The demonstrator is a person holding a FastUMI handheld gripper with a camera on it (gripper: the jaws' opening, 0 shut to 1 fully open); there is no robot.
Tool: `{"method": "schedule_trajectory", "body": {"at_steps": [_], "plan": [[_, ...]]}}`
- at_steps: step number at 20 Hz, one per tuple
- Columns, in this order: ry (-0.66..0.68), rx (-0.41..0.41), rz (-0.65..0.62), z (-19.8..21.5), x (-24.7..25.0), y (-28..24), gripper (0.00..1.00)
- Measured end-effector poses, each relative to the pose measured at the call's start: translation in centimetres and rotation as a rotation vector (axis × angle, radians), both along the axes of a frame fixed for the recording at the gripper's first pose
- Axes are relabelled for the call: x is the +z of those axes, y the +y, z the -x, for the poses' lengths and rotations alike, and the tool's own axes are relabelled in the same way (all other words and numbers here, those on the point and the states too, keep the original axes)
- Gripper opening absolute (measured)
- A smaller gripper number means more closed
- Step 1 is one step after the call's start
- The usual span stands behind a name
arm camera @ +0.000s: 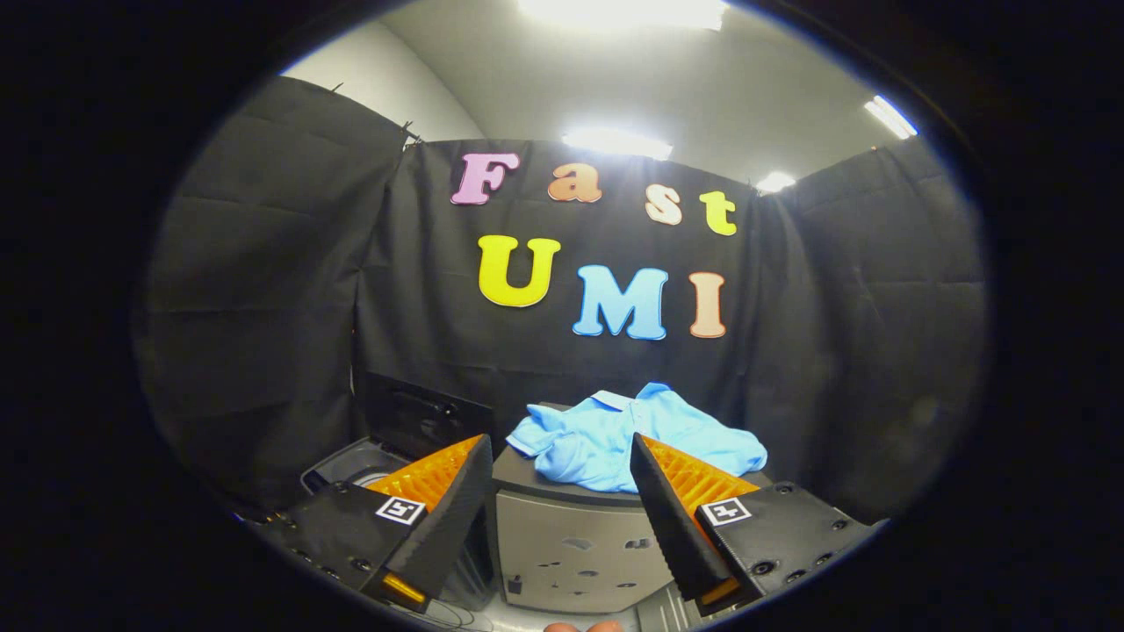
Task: Put the clothes into the washing machine and then close the washing machine lid.
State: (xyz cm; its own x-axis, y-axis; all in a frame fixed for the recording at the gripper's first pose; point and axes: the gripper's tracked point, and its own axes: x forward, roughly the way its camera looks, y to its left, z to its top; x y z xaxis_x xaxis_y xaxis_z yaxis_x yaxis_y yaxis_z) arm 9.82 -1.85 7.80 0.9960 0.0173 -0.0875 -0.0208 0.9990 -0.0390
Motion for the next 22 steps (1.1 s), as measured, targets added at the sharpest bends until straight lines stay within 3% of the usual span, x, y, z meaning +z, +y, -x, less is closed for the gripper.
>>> {"method": "schedule_trajectory", "body": {"at_steps": [9, 16, 22], "plan": [[0.185, -0.025, 0.001, -9.6, 1.3, -4.7, 0.98], [0.350, -0.059, -0.031, -18.0, -2.7, -8.4, 0.98], [0.440, -0.057, -0.024, -22.5, -6.8, -9.5, 0.98]]}}
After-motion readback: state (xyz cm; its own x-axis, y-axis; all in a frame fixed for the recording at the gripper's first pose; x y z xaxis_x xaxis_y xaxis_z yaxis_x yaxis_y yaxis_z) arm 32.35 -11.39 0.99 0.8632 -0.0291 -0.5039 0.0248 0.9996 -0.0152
